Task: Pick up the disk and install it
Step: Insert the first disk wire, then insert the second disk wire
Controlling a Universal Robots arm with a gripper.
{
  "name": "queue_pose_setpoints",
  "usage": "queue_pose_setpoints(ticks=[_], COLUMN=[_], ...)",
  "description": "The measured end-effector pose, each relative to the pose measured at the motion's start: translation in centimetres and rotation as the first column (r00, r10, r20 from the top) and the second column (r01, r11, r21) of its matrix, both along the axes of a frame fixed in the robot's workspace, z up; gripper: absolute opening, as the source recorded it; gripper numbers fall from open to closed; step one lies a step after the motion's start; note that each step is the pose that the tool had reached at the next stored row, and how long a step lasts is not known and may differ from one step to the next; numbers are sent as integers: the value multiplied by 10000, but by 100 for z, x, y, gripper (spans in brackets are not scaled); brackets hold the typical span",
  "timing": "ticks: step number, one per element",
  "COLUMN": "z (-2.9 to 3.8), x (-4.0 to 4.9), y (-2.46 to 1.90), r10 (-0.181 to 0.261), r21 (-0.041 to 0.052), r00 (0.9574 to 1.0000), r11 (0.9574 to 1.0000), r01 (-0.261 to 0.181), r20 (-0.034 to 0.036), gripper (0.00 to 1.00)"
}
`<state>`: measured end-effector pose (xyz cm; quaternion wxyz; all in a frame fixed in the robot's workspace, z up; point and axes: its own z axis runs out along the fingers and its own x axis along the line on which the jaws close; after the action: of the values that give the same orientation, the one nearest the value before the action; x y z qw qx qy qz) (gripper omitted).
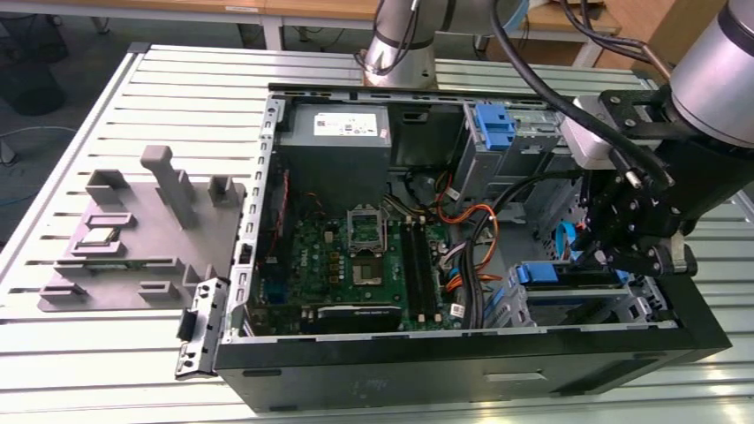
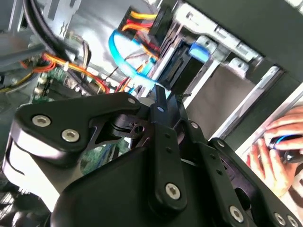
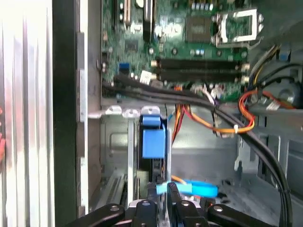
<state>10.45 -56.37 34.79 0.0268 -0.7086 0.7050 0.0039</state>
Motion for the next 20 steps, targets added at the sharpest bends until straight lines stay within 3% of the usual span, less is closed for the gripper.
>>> queue_pose_setpoints(ticks=[4,7,16,20], z=[1,1,14,49], x=[9,61,62,62], y=[-1,0,-1,-1], r10=[-1,-2,-3,-4], r21=[-4,-3,-1,-3], r00=[10000,10000,10000,10000], r11=[10000,10000,10000,10000], r01=[1,2,3,4], r20=[-7,-59,-64,-65], gripper=[24,24,24,24])
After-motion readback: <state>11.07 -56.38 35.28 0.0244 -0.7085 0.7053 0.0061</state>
